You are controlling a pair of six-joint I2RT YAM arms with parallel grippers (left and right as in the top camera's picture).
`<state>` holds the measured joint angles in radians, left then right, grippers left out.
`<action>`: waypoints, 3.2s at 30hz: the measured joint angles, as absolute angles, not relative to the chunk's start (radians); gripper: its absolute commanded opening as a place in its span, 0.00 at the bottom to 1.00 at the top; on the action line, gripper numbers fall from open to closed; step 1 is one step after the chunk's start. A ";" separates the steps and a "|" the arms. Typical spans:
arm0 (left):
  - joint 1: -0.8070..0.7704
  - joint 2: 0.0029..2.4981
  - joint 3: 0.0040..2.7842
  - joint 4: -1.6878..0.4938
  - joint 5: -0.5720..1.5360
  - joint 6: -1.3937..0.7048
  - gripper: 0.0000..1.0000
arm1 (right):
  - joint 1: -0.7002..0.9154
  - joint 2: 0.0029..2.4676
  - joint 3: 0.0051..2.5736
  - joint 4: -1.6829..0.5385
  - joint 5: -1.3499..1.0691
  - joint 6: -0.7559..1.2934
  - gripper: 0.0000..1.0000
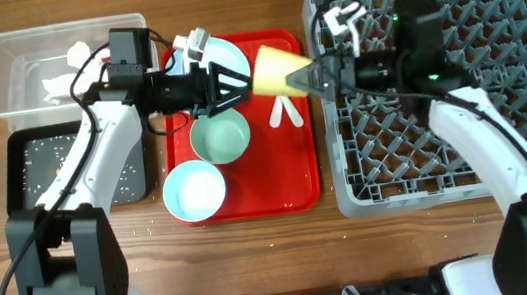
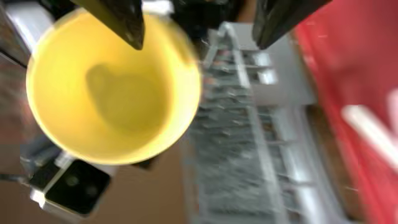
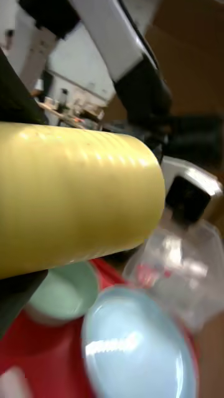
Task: Sort waste into correct bins and load items into the dishwasher rack
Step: 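Lower the yellow cup into the rack with the right gripper and release, then grasp the green bowl with the right gripper and place it in the rack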
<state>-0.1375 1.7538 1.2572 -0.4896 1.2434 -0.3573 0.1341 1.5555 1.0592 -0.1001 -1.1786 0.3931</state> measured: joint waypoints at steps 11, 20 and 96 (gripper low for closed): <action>-0.138 1.753 1.258 -0.492 0.632 -0.357 0.65 | 0.111 1.197 1.267 -1.209 -0.361 0.292 0.49; -0.138 1.753 1.258 -0.498 0.297 -0.356 0.66 | 0.325 1.453 1.272 -1.414 -0.075 0.454 0.50; 0.159 1.428 1.274 -0.696 0.147 -0.079 1.00 | 0.420 2.062 1.611 -0.290 1.051 -0.487 0.20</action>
